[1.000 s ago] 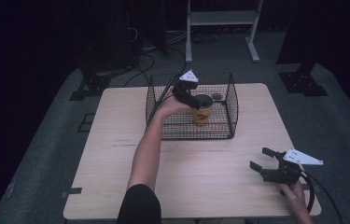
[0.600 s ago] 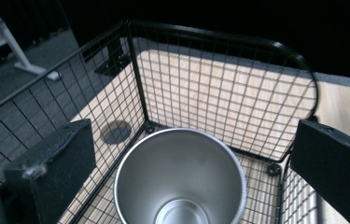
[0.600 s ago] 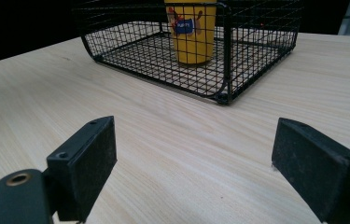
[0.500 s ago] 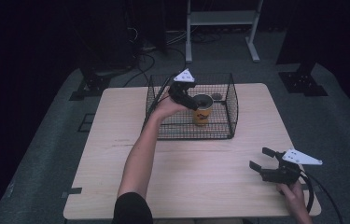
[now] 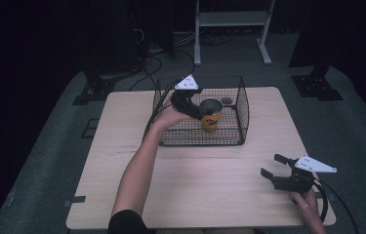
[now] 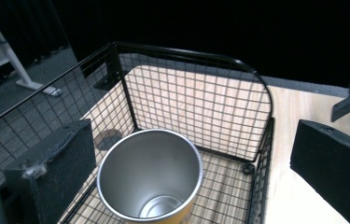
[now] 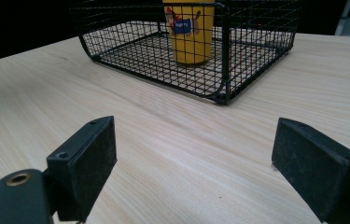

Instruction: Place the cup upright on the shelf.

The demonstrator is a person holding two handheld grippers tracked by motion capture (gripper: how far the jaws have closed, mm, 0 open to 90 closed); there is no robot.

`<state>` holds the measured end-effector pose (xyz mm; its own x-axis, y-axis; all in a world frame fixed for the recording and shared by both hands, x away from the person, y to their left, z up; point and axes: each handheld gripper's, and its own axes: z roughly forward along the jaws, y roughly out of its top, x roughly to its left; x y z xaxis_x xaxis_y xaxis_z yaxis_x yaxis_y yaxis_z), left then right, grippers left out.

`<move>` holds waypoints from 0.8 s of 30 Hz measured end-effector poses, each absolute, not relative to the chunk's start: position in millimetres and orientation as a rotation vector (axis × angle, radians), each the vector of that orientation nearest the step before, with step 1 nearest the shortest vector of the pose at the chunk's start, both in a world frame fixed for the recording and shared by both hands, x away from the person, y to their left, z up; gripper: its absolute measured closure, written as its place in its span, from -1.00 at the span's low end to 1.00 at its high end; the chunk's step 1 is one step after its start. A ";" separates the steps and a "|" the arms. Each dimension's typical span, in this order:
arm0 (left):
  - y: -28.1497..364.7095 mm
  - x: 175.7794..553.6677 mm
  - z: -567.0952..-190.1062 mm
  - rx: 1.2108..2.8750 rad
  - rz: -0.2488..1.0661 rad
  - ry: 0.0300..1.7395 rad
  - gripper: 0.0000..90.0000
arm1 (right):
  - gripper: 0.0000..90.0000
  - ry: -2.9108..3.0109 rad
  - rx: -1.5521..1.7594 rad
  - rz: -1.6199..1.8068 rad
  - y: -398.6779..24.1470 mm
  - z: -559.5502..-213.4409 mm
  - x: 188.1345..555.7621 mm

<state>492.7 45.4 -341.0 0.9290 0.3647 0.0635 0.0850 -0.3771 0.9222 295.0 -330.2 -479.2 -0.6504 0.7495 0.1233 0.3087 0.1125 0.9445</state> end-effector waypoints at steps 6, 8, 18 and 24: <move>46.9 478.7 -340.5 1.946 0.315 0.303 -1.00 | -0.71 2.011 1.029 1.549 -330.0 -479.2 295.1; 48.7 472.8 -340.4 1.934 0.317 0.306 -1.00 | -0.71 2.010 1.029 1.548 -329.9 -479.2 295.0; 59.3 451.5 -341.8 1.915 0.325 0.303 -1.00 | -0.71 2.009 1.033 1.547 -329.9 -479.2 295.2; 63.2 439.8 -346.8 1.934 0.342 0.309 -1.00 | -0.71 2.010 1.033 1.547 -329.9 -479.2 295.2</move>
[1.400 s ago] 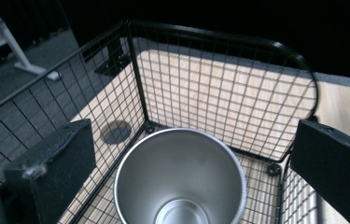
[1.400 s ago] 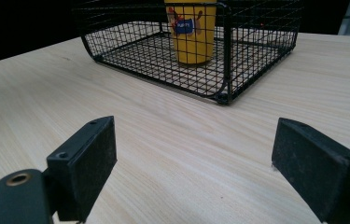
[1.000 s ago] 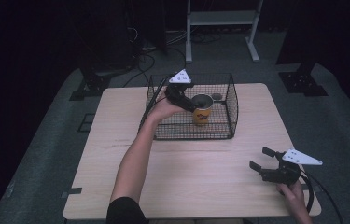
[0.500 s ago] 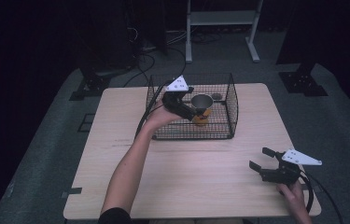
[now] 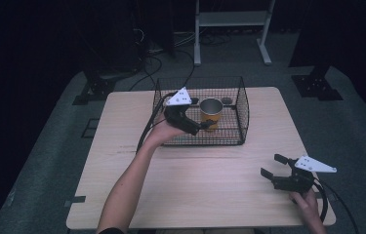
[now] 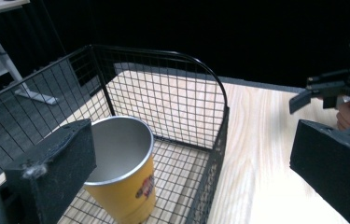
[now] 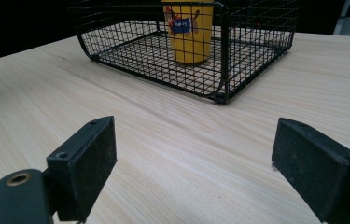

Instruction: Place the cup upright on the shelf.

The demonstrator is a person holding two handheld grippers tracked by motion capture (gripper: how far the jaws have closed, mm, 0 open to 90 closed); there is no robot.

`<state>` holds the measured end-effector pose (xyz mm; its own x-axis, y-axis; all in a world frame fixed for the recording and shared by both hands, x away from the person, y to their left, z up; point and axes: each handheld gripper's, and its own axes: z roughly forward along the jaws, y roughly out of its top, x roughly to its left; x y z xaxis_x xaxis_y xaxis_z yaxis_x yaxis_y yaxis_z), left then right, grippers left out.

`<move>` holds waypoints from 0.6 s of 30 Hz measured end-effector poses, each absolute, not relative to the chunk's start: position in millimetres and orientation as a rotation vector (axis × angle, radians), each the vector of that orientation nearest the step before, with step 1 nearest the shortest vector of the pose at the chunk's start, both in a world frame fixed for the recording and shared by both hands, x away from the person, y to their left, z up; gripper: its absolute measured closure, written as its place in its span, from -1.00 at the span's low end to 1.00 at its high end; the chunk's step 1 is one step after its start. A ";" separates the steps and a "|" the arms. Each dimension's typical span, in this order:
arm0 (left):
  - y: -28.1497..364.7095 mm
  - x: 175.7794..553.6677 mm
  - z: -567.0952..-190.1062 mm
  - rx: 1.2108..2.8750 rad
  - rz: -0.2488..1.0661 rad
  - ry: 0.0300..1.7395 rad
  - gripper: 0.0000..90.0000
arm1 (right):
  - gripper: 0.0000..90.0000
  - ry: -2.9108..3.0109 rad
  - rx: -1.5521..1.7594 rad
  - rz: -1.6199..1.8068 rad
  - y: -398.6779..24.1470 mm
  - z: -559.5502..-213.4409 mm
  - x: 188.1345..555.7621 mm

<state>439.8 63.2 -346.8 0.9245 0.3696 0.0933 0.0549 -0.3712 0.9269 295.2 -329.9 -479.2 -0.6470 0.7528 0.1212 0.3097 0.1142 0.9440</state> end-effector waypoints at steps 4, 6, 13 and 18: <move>65.8 429.9 -350.4 1.937 0.332 0.308 -1.00 | -0.71 2.006 1.038 1.546 -329.9 -479.2 295.1; 67.0 425.0 -351.8 1.936 0.322 0.303 -1.00 | -0.71 2.009 1.036 1.542 -329.9 -479.1 295.0; 70.2 408.9 -353.4 1.920 0.320 0.291 -1.00 | -0.71 2.010 1.031 1.534 -329.5 -479.1 295.0; 74.9 399.1 -359.9 1.919 0.333 0.298 -1.00 | -0.71 2.013 1.030 1.534 -329.3 -479.0 295.0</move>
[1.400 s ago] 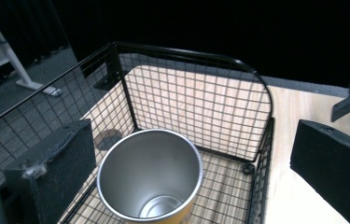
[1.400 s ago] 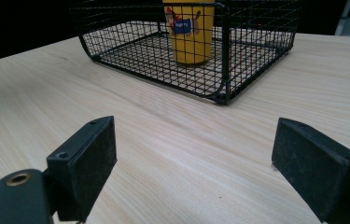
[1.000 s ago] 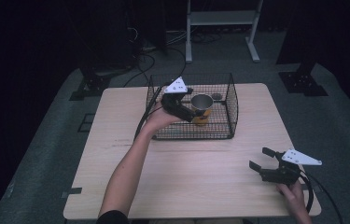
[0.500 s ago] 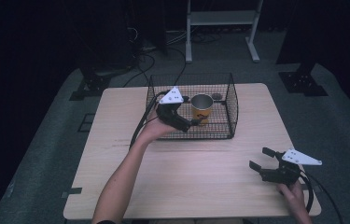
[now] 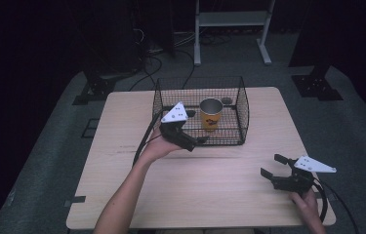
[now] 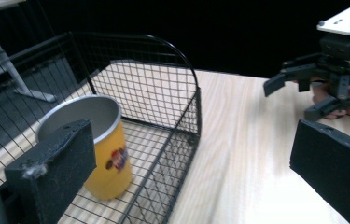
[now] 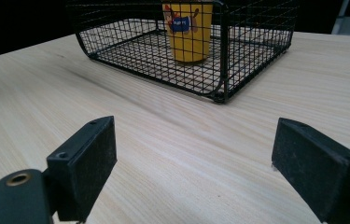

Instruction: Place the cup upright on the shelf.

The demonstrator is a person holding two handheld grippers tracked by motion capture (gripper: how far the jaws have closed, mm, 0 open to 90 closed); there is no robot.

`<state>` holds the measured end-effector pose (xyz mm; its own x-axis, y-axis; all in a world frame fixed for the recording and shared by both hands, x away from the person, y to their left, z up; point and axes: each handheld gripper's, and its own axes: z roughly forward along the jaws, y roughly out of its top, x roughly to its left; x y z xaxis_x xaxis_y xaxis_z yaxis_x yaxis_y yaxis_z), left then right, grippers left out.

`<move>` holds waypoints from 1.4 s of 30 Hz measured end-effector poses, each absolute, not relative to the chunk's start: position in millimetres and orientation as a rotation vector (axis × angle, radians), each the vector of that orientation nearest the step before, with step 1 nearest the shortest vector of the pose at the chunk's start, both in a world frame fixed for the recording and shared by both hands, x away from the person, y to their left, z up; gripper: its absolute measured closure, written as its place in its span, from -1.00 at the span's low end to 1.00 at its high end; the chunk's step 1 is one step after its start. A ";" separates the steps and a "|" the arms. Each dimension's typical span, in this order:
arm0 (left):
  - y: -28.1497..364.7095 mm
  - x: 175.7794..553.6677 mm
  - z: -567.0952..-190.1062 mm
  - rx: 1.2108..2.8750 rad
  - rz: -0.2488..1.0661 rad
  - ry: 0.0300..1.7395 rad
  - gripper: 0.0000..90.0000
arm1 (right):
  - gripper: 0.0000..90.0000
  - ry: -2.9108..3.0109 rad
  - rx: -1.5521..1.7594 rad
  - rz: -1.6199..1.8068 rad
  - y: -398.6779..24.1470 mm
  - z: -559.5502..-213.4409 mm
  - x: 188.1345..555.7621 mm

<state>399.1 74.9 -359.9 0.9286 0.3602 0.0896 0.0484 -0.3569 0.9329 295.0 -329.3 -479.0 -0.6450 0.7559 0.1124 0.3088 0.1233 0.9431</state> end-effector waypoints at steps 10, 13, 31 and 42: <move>84.4 380.3 -366.9 1.918 0.333 0.321 -1.00 | -0.71 2.010 1.034 1.534 -329.2 -479.1 295.3; 87.3 373.2 -371.2 1.902 0.337 0.321 -1.00 | -0.71 2.010 1.036 1.534 -329.2 -479.1 295.3; 110.1 345.5 -390.2 1.864 0.331 0.385 -1.00 | -0.71 2.011 1.041 1.530 -329.0 -479.1 295.2; 125.1 319.7 -405.1 1.822 0.338 0.415 -1.00 | -0.71 2.014 1.036 1.531 -329.0 -479.1 295.2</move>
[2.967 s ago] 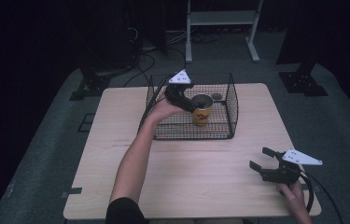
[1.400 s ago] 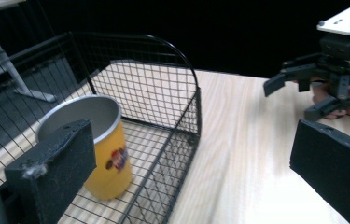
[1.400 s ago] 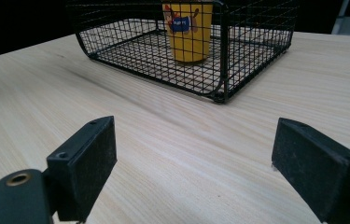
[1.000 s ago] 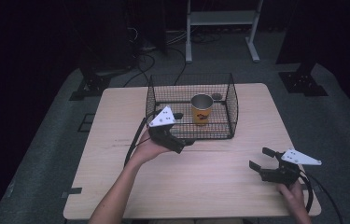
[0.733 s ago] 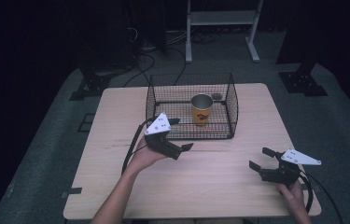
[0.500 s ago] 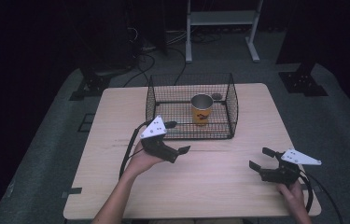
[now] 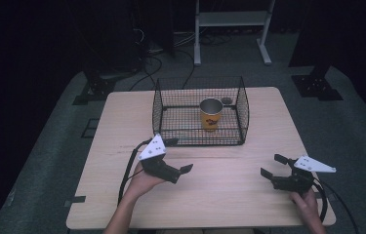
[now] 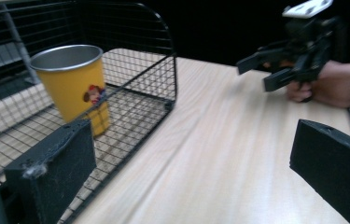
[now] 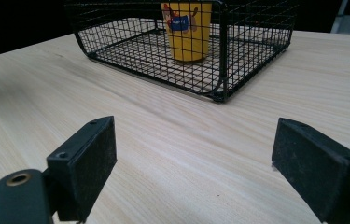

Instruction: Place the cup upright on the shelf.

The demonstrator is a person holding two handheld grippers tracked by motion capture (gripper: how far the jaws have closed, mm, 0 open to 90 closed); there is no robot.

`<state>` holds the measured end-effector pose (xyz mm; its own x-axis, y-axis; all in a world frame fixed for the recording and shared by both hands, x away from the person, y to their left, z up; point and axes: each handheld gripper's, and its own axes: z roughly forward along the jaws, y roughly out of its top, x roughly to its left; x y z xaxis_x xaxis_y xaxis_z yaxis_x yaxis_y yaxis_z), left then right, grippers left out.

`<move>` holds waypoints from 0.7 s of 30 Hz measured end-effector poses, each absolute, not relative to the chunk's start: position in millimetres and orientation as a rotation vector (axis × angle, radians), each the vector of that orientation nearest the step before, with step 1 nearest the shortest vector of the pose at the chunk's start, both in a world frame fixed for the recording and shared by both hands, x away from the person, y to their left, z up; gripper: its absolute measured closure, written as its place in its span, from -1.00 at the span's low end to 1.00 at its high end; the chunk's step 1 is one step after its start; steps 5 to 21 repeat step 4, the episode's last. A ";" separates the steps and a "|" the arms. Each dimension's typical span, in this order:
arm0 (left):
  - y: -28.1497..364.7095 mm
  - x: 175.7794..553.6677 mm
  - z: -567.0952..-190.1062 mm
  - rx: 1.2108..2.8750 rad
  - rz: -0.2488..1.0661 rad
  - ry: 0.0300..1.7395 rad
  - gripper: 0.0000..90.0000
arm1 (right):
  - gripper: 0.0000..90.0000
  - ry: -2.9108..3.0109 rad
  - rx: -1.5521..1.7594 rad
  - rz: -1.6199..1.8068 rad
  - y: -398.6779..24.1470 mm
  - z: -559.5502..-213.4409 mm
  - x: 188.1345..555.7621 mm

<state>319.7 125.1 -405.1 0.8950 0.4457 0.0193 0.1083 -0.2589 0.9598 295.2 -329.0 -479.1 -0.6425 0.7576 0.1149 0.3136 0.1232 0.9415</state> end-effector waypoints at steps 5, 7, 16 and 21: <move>131.9 307.5 -413.6 1.805 0.356 0.428 -1.00 | -0.71 2.010 1.038 1.541 -329.9 -479.2 295.2; 131.9 307.5 -413.6 1.805 0.356 0.428 -1.00 | -0.71 2.010 1.038 1.541 -329.9 -479.2 295.2; 131.9 307.5 -413.6 1.805 0.356 0.428 -1.00 | -0.71 2.010 1.038 1.541 -329.9 -479.2 295.2; 131.9 307.5 -413.6 1.805 0.356 0.428 -1.00 | -0.71 2.010 1.038 1.541 -329.9 -479.2 295.2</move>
